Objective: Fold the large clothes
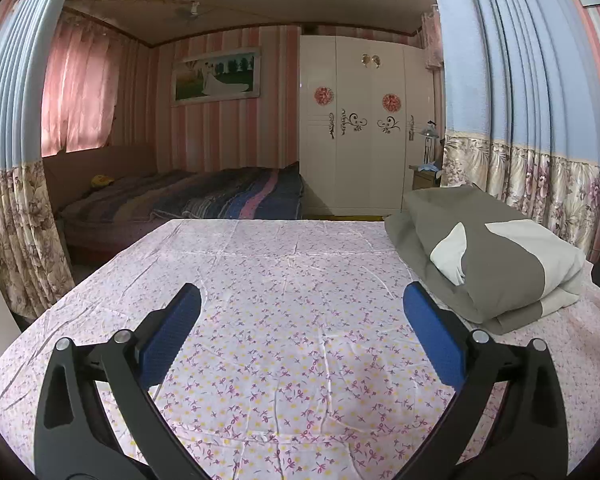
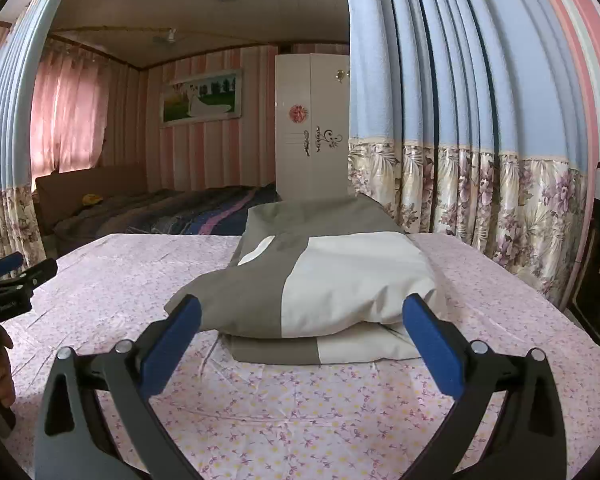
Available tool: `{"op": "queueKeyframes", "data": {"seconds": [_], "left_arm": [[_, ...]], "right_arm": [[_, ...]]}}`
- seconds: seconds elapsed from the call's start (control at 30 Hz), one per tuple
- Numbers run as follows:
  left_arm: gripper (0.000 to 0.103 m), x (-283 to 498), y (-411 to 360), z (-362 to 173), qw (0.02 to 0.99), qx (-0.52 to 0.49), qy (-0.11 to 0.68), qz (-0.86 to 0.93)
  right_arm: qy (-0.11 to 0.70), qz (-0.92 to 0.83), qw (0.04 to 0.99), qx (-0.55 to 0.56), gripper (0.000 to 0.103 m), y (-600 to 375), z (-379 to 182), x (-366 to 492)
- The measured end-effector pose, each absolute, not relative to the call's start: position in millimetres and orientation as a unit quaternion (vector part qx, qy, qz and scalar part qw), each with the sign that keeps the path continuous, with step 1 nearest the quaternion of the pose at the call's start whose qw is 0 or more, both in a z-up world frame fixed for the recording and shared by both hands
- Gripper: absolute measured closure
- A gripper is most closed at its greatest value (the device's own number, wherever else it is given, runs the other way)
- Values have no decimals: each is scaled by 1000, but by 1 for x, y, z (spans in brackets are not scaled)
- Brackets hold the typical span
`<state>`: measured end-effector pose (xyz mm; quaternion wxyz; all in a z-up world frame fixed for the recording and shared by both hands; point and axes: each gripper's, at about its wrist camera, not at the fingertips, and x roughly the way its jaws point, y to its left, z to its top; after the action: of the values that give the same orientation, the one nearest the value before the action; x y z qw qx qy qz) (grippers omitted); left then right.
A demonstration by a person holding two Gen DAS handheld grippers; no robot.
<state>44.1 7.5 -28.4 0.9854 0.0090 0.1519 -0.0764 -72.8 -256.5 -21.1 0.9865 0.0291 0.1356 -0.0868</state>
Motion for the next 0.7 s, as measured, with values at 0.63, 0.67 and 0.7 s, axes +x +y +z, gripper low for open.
{"op": "queueKeyframes", "data": {"seconds": [0.63, 0.67, 0.7], "left_arm": [[3, 44, 7, -28, 985, 9, 153, -76], [3, 44, 7, -28, 985, 8, 153, -76], [3, 44, 7, -28, 985, 8, 153, -76]], "right_arm": [[137, -89, 986, 29, 2, -256, -21, -73], [136, -89, 986, 29, 2, -256, -21, -73], [136, -89, 986, 29, 2, -256, -20, -73]]}}
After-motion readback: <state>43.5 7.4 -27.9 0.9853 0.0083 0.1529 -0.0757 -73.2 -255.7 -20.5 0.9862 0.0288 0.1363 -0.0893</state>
